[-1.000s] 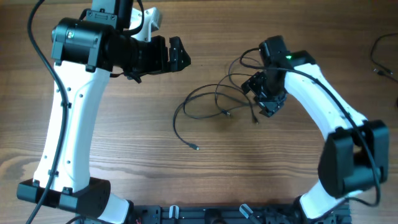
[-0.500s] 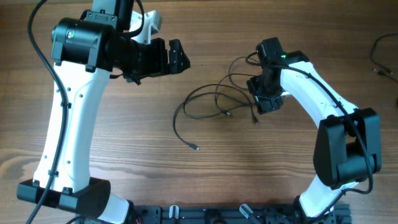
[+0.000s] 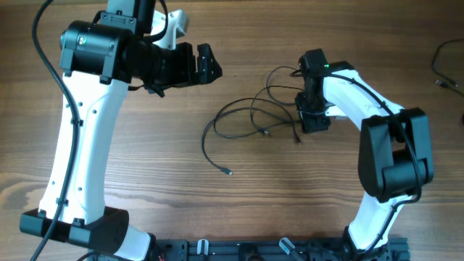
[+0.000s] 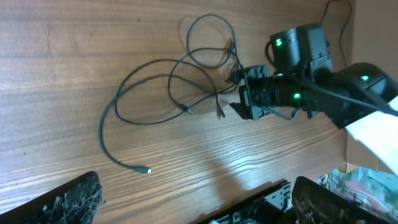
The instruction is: Untangle cables
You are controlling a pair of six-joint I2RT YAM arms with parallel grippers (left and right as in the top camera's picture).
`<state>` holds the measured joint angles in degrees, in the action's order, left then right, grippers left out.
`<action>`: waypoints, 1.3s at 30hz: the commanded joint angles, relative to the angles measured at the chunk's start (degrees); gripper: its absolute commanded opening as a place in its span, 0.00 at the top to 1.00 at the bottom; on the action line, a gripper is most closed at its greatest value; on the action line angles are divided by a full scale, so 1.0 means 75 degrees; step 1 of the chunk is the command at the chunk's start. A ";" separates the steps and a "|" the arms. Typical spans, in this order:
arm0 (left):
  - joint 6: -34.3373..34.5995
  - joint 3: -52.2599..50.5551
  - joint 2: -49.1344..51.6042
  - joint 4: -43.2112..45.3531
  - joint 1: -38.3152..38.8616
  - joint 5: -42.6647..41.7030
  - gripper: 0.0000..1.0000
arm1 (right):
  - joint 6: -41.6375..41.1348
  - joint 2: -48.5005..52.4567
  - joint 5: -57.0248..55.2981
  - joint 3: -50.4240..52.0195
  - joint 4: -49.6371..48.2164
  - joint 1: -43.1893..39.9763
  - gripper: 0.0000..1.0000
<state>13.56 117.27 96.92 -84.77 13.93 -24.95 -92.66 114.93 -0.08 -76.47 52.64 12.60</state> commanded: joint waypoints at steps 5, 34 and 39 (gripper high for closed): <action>-0.0184 -0.0006 0.0052 0.0076 0.0029 0.0017 0.00 | 0.1938 0.0134 0.0204 0.0012 -0.0411 0.0012 0.96; 0.1833 -0.0006 0.2046 0.3477 0.1405 -0.2693 0.00 | 1.2412 -0.6822 0.2122 -0.0041 -0.0947 0.0017 0.96; 0.2282 -0.0006 0.2162 0.3742 0.1600 -0.3424 0.00 | 1.2356 -0.6636 0.2022 -0.0038 -0.0836 0.0017 0.96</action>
<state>26.28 117.25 113.08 -58.59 25.80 -42.98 -2.24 64.31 15.84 -76.31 46.28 12.56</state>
